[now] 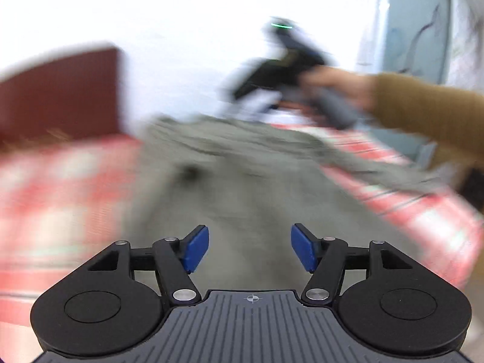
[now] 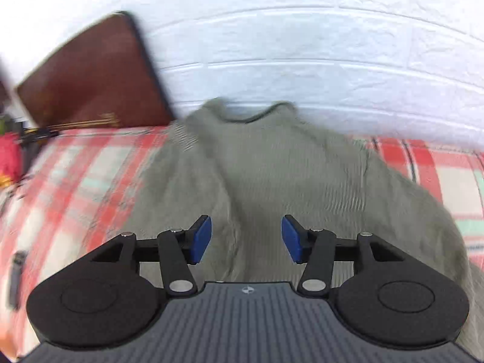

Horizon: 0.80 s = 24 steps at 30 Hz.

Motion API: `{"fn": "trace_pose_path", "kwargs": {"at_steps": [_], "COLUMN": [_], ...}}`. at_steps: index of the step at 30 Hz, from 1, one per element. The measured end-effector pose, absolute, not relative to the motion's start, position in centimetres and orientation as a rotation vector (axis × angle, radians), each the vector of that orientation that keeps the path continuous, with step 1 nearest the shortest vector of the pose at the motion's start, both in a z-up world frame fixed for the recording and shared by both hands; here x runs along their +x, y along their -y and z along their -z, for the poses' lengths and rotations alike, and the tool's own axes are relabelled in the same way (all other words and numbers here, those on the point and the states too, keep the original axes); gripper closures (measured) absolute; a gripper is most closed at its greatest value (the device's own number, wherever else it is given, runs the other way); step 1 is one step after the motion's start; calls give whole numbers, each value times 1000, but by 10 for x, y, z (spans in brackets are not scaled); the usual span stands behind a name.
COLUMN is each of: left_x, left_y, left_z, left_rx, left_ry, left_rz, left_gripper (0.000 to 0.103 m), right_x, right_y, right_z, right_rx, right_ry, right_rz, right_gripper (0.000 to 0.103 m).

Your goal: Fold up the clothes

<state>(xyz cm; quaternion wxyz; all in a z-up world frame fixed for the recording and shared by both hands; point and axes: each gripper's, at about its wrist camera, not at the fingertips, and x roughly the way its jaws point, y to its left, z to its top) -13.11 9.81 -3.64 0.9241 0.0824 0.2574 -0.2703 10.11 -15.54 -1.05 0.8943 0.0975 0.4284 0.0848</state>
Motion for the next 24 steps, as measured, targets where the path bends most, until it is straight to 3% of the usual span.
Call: {"fn": "trace_pose_path", "kwargs": {"at_steps": [8, 10, 12, 13, 19, 21, 24], "left_x": [-169, -174, -179, -179, -182, -186, -187], "left_y": [-128, -130, -131, -132, -138, -135, -131], "left_z": [69, 77, 82, 84, 94, 95, 99], "left_rx": [594, 657, 675, 677, 721, 759, 797], "left_ry": [-579, -599, -625, -631, -623, -600, -578], "left_rz": [271, 266, 284, 286, 296, 325, 358], "left_gripper": [31, 41, 60, 61, 61, 43, 43], "right_x": [44, 42, 40, 39, 33, 32, 53], "right_y": [107, 96, 85, 79, 46, 37, 56], "right_z": [25, 28, 31, 33, 43, 46, 53], "right_rx": [310, 332, 354, 365, 431, 456, 554], "right_ry": [-1007, -1025, -1044, -1053, -1107, -1121, -1100], "right_rz": [-491, -513, -535, -546, -612, -623, -493], "right_gripper": [47, 47, 47, 47, 47, 47, 46]}}
